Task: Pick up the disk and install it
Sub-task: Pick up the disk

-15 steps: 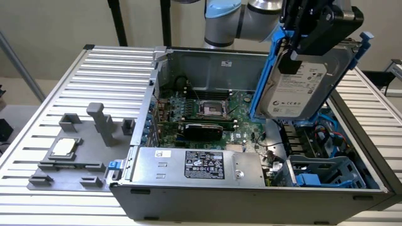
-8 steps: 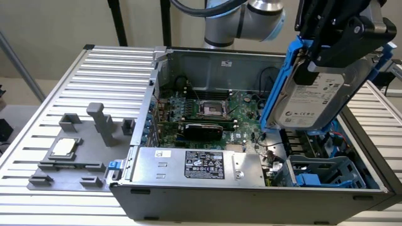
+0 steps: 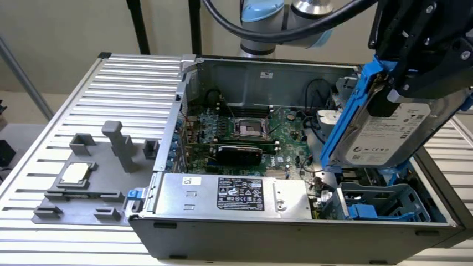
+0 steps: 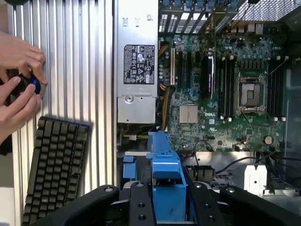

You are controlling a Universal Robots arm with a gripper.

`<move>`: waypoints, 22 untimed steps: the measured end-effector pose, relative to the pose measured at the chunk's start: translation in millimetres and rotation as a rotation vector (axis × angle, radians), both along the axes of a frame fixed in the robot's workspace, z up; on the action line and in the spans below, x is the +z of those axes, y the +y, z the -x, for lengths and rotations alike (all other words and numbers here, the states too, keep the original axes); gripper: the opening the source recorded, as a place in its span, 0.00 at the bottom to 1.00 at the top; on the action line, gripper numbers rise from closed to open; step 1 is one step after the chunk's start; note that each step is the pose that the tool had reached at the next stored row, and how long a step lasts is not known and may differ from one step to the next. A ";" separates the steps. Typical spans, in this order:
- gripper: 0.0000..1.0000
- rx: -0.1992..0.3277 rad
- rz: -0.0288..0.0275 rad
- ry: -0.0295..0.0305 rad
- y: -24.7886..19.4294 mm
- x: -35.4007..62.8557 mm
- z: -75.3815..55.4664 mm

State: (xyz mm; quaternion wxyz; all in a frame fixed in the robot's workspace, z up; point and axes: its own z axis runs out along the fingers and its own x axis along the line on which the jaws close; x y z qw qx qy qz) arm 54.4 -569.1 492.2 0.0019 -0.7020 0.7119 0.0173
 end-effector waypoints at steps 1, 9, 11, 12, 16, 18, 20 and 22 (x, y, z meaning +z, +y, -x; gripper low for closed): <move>0.33 0.000 -0.0001 0.0000 -2.7 -0.1 -3.0; 0.33 0.000 0.0000 0.0000 -11.1 -5.0 -38.0; 0.33 0.000 -0.0001 0.0000 -11.2 -7.2 -47.3; 0.33 0.000 -0.0003 -0.0001 -11.3 -8.5 -50.8; 0.33 0.000 0.0001 0.0000 -11.5 -9.3 -52.0; 0.33 0.000 0.0000 0.0000 -11.5 -9.3 -52.0; 0.33 0.000 0.0000 0.0000 -11.5 -9.4 -52.0; 0.33 0.000 0.0000 0.0000 -11.5 -9.4 -52.0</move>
